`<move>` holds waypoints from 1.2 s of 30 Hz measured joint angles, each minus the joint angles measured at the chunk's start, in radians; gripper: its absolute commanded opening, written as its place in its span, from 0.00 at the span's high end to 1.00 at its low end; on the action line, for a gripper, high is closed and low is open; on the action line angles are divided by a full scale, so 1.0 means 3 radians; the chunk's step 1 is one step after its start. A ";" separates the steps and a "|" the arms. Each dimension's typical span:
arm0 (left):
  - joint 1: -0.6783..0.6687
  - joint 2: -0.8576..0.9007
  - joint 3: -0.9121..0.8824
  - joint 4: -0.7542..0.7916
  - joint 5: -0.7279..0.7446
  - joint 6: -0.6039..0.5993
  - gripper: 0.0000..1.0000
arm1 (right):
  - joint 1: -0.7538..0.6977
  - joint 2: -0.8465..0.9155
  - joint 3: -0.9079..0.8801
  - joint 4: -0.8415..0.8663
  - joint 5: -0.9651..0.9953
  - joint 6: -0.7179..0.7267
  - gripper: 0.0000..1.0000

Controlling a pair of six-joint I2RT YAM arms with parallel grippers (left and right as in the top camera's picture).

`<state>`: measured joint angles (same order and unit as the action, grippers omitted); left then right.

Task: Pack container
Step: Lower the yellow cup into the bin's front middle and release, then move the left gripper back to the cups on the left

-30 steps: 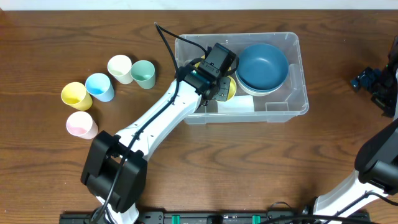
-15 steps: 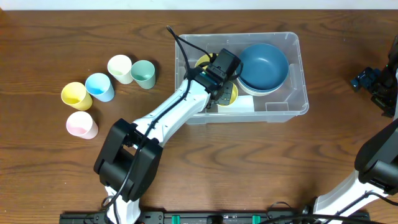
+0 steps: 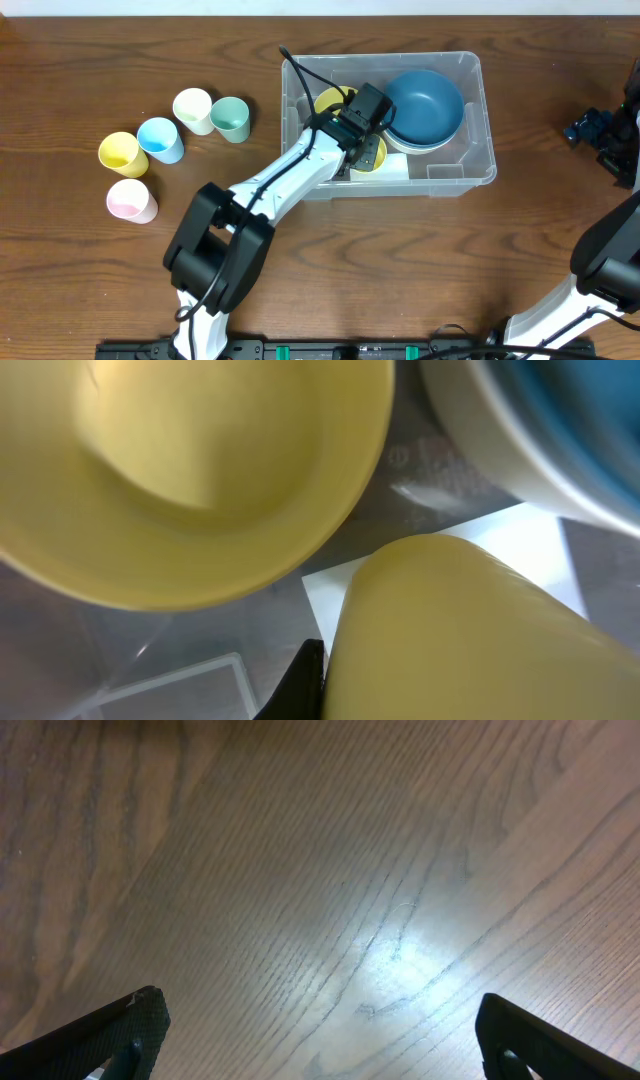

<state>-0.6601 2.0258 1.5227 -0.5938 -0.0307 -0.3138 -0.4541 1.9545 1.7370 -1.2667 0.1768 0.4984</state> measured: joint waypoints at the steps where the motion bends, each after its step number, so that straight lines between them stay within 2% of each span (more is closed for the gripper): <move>1: 0.0000 0.0018 0.0000 0.0001 0.0001 0.0001 0.94 | 0.0000 0.0000 0.0000 0.0000 0.0000 0.0000 0.01; 7: 0.0000 0.0031 0.0000 0.0072 0.0000 0.0001 0.94 | 0.0000 0.0000 0.0000 0.0000 0.0000 0.0000 0.01; 11: 0.0000 0.0031 0.0000 0.0104 0.0000 0.0008 0.83 | 0.0000 0.0000 0.0000 0.0000 0.0000 0.0000 0.01; 12: 0.0000 0.0031 0.0000 0.0107 0.0001 0.0009 0.76 | 0.0000 0.0000 0.0000 0.0000 0.0000 0.0000 0.01; 14: 0.0000 0.0031 0.0000 0.0112 -0.0001 0.0011 0.70 | 0.0000 0.0000 0.0000 0.0000 0.0000 0.0000 0.01; 21: 0.0000 0.0031 0.0000 0.0113 -0.0003 0.0003 0.66 | 0.0000 0.0000 0.0000 0.0000 0.0000 0.0000 0.01; 27: 0.0000 0.0031 0.0000 0.0125 -0.0005 0.0006 0.51 | 0.0000 0.0000 0.0000 0.0000 0.0000 0.0000 0.01; 36: 0.0001 0.0011 0.0095 0.0107 -0.0009 0.0003 0.48 | 0.0000 0.0000 0.0000 0.0000 0.0000 0.0000 0.01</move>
<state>-0.6598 2.0293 1.5513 -0.5617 -0.0334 -0.3130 -0.4541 1.9545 1.7370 -1.2667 0.1768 0.4984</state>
